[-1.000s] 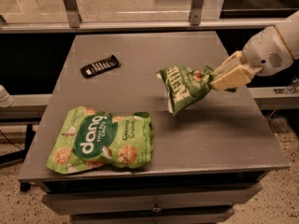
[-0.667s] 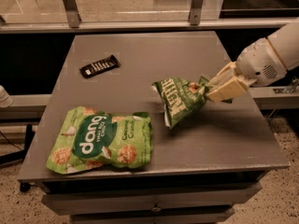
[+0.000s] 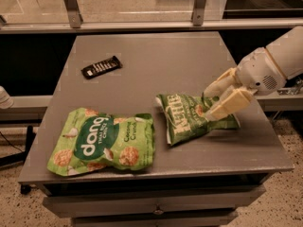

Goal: Move green jalapeno chip bag near green rice chip bag

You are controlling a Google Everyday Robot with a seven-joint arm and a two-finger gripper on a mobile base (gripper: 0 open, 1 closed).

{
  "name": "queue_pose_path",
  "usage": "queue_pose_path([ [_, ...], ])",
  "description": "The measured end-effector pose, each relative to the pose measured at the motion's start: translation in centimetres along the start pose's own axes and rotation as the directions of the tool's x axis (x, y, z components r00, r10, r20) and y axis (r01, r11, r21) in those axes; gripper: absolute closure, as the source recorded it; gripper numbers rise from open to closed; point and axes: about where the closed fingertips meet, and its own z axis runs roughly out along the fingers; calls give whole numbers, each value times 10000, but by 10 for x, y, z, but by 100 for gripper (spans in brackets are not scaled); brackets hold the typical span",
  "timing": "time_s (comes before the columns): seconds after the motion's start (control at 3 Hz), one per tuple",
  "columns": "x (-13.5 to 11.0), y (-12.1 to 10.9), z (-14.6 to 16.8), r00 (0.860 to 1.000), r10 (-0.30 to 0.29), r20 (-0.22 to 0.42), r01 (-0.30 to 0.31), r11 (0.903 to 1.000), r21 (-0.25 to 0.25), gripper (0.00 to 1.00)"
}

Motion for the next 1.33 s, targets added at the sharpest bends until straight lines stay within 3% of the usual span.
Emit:
queue_pose_path([
  [0.33,0,1,1,9999,-100,-16,100,9999,-23,0],
  [0.67,1,-5,-3,9999,-162,-23,162,9997,173,0],
  [1.0,8,-37,-20,9991,-35,421,0,9967,815,0],
  [1.33,19,-99,-61,9869,80,1611,-436,9748,2188,0],
])
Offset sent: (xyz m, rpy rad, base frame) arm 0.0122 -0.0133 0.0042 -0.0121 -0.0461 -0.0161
